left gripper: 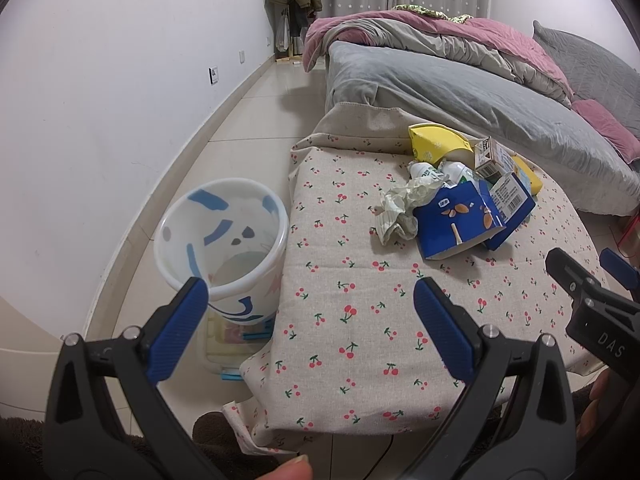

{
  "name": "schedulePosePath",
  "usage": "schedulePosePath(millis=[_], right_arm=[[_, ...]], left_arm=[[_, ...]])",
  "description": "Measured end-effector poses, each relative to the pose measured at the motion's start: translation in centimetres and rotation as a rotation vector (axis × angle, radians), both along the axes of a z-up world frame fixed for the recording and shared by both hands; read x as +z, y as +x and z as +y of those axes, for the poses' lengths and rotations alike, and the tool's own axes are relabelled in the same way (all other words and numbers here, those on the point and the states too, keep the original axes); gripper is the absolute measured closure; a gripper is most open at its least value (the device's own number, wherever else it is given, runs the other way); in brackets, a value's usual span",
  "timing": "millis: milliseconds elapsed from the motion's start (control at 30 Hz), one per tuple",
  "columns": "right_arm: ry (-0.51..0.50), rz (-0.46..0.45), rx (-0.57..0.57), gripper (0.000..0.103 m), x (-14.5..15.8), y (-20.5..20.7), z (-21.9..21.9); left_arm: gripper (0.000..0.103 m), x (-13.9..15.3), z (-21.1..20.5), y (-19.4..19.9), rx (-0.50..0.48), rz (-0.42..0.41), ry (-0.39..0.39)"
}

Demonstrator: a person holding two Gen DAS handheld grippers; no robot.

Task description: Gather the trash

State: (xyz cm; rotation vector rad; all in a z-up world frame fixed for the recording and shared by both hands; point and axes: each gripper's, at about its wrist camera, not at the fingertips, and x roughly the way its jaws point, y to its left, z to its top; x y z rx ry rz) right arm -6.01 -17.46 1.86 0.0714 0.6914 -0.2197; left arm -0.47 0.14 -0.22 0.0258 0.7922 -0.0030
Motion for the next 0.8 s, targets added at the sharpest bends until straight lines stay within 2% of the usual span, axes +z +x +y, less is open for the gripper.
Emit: schedulePosePath(millis=[800], right_arm=[[0.009, 0.009, 0.006, 0.0, -0.26, -0.05, 0.15]], left_arm=[[0.001, -0.14, 0.02, -0.05, -0.003, 0.01, -0.006]])
